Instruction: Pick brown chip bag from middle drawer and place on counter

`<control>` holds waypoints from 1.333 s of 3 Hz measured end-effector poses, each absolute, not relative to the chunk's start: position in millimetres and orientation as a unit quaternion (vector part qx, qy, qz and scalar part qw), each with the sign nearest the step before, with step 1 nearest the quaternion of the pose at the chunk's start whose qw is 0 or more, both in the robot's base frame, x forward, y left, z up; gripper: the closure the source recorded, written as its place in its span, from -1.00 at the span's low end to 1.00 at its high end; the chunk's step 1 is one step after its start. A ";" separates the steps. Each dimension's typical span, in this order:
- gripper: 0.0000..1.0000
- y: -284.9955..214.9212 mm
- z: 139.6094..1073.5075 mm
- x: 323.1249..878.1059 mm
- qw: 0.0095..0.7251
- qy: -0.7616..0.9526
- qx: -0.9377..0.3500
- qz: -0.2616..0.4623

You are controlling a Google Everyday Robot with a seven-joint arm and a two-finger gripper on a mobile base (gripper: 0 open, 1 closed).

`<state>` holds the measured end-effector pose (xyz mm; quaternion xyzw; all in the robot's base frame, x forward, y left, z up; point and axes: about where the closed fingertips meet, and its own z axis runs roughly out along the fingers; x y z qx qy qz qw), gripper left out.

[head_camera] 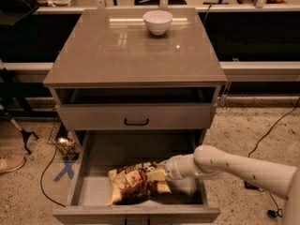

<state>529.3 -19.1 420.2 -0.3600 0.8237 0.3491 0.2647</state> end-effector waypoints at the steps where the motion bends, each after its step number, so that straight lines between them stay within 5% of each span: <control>1: 1.00 -38.0 465.7 516.4 0.319 0.804 -0.344 0.365; 3: 1.00 -111.0 567.8 481.4 0.426 0.758 -0.313 0.381; 4: 1.00 -107.4 564.4 483.2 0.423 0.760 -0.313 0.381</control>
Offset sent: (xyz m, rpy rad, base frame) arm -0.0498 -0.1092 0.1607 0.2913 -0.2768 -0.1921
